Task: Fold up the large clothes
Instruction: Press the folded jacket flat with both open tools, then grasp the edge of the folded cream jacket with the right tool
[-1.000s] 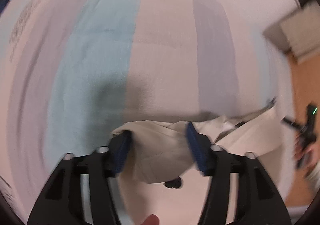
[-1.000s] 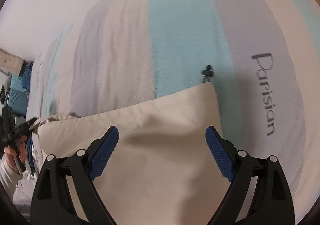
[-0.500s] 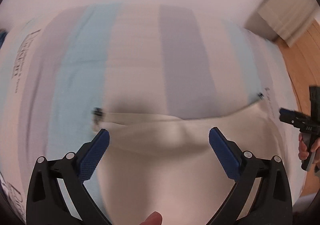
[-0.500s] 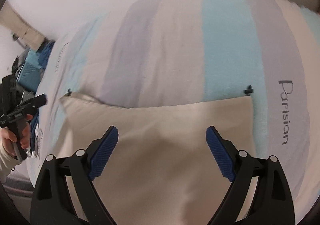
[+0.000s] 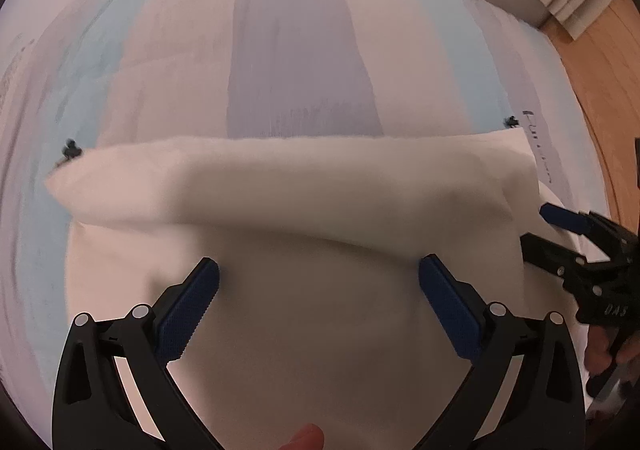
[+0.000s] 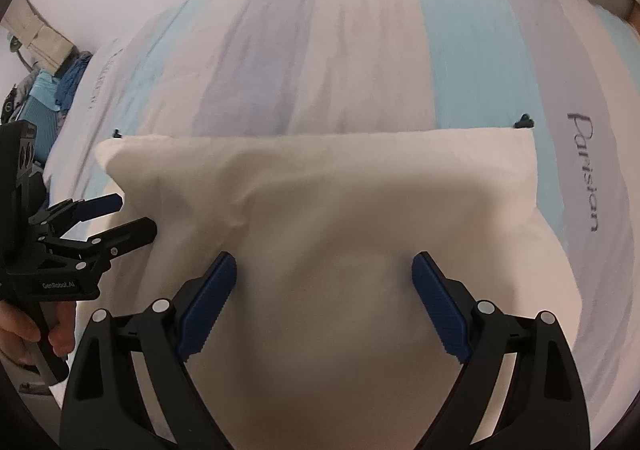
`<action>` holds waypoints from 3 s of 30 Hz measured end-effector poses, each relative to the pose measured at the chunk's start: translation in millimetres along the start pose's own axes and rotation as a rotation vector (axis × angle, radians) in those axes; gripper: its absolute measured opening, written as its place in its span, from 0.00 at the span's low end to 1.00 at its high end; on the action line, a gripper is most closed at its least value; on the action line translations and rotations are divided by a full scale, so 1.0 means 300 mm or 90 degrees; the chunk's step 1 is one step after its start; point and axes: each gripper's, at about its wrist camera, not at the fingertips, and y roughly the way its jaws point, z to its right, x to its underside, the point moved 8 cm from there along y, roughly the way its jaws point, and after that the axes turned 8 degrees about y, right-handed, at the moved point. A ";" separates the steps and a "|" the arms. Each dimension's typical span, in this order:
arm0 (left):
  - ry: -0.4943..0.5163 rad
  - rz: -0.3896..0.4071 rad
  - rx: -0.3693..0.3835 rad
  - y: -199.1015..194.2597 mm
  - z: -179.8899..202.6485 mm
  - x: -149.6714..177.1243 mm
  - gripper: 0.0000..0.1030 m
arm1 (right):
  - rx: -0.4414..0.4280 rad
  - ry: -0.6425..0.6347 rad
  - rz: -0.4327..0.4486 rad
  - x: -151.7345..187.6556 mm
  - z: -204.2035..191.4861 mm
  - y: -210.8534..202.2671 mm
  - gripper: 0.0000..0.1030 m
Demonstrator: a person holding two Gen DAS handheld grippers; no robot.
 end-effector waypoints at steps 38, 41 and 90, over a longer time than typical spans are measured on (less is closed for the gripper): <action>0.039 0.119 -0.062 -0.127 0.094 0.251 0.94 | 0.027 -0.027 0.153 0.203 -0.057 -0.118 0.93; 0.022 0.105 -0.064 -0.127 0.092 0.318 0.94 | 0.038 -0.041 0.135 0.297 -0.065 -0.117 0.93; 0.057 0.073 -0.082 -0.018 0.164 0.332 0.95 | 0.076 0.215 0.115 0.486 0.517 -0.161 0.93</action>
